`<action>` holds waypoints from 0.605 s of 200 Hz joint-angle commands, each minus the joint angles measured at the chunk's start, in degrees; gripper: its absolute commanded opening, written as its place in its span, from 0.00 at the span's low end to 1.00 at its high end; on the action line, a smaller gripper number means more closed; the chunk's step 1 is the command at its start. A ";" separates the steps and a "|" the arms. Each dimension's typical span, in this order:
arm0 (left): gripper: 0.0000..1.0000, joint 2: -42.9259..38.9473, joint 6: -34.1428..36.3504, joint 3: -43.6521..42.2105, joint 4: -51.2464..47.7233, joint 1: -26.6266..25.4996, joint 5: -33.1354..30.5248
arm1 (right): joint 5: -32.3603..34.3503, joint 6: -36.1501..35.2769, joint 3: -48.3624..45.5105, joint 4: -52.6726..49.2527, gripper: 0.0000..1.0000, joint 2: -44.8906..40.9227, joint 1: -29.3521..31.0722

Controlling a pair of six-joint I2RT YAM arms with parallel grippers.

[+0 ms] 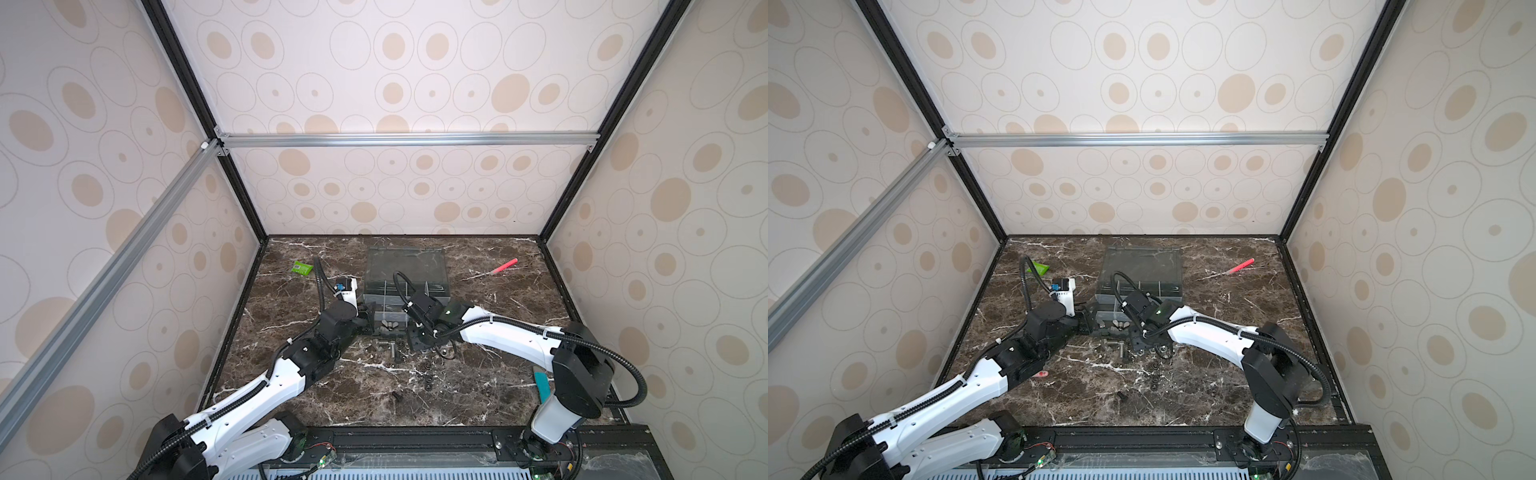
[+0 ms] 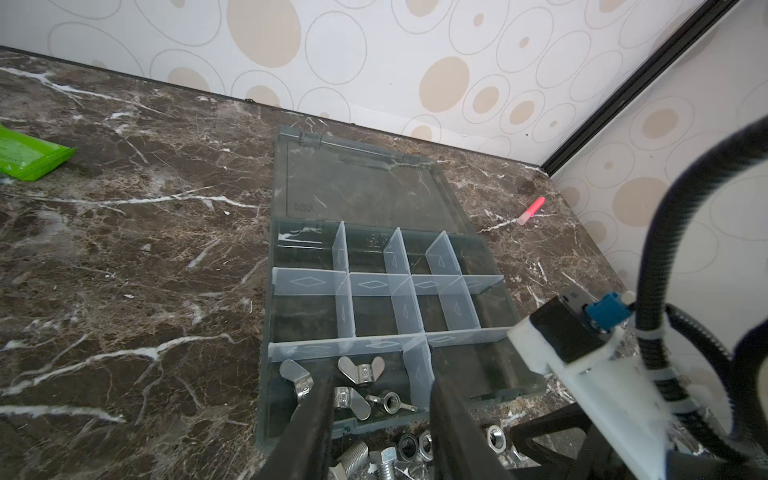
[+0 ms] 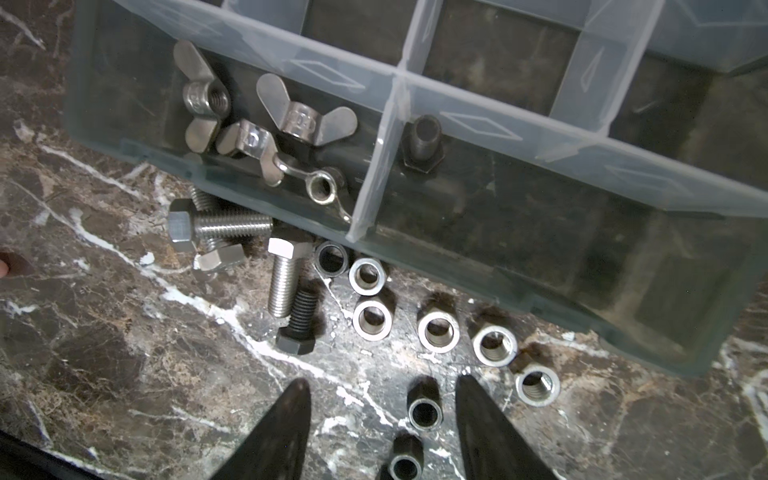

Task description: Sort the screws and nuts into containers

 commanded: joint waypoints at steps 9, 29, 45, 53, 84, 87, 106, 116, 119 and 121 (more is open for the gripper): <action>0.39 -2.48 -1.88 -0.55 -0.88 0.50 -1.67 | -1.06 0.22 1.41 0.22 0.59 2.33 1.52; 0.39 -3.14 -2.52 -0.52 -1.74 0.51 -0.30 | -1.74 0.84 1.82 0.71 0.59 3.77 2.53; 0.39 -3.43 -2.70 -0.59 -2.49 0.50 0.30 | -1.95 0.85 2.79 0.71 0.59 5.20 3.23; 0.39 -3.53 -2.89 -0.69 -2.84 0.43 0.18 | -2.05 0.85 3.33 0.71 0.59 5.76 3.37; 0.39 -3.83 -4.10 -1.48 -1.79 0.50 0.91 | -2.74 0.74 5.24 0.70 0.59 8.16 4.28; 0.39 -3.82 -4.20 -1.61 -1.66 0.43 0.99 | -2.80 0.76 5.33 0.67 0.59 8.33 4.35; 0.39 -3.83 -4.50 -1.77 -1.39 0.43 0.83 | -2.67 0.67 5.70 0.53 0.59 9.30 4.77; 0.39 -3.96 -4.54 -1.84 -1.39 0.46 0.83 | -2.67 0.68 5.61 0.58 0.58 9.47 4.78; 0.39 -3.97 -4.47 -1.90 -1.38 0.49 0.75 | -2.67 0.73 5.50 0.59 0.58 9.57 4.82; 0.39 -3.97 -4.46 -1.92 -1.37 0.46 0.75 | -2.60 0.71 5.45 0.55 0.59 9.59 4.84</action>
